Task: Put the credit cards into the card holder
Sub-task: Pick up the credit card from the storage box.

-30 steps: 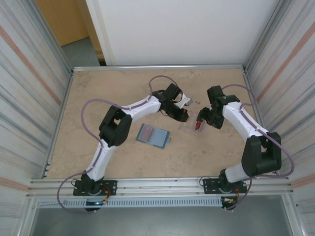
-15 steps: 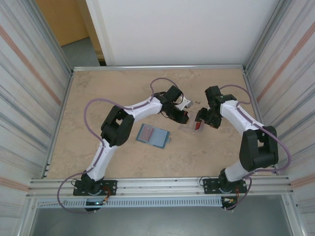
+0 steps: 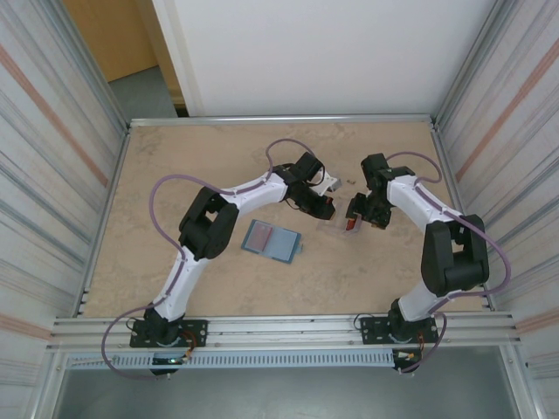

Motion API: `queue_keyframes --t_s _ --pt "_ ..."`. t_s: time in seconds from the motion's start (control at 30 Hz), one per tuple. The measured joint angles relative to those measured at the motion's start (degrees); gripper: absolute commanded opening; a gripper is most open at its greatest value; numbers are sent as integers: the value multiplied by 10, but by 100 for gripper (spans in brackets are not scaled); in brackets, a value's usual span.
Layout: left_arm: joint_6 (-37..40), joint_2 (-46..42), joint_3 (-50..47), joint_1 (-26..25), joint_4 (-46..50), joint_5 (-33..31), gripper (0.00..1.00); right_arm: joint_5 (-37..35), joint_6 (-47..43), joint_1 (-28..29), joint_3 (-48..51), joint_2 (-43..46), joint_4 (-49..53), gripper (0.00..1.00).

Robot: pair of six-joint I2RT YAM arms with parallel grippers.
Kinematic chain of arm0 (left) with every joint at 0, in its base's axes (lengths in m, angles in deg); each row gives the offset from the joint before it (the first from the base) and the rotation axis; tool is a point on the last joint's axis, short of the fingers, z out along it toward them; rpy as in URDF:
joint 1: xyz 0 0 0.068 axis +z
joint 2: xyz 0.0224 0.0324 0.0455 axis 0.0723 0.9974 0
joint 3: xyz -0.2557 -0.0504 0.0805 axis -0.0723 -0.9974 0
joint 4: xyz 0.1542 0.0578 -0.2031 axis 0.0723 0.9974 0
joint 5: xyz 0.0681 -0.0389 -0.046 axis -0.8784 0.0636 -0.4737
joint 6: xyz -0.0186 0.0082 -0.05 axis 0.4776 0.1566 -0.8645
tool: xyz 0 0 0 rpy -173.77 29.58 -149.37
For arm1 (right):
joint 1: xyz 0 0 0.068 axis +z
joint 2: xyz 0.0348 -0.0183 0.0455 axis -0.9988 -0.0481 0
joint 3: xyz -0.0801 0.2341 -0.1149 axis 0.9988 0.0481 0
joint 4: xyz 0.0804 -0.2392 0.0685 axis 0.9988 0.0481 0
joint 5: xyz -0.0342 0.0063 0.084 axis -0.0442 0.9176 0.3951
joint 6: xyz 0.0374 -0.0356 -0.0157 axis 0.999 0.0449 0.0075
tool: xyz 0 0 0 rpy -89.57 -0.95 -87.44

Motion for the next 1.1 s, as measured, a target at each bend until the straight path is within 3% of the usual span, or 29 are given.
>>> queue_keyframes --t_s 0.6,1.1 --pt "0 0 -2 -1 -8 2 0 -11 -15 -1 -11 7 17 51" --pt "0 0 -3 -1 -13 2 0 3 -21 -1 -21 11 19 24"
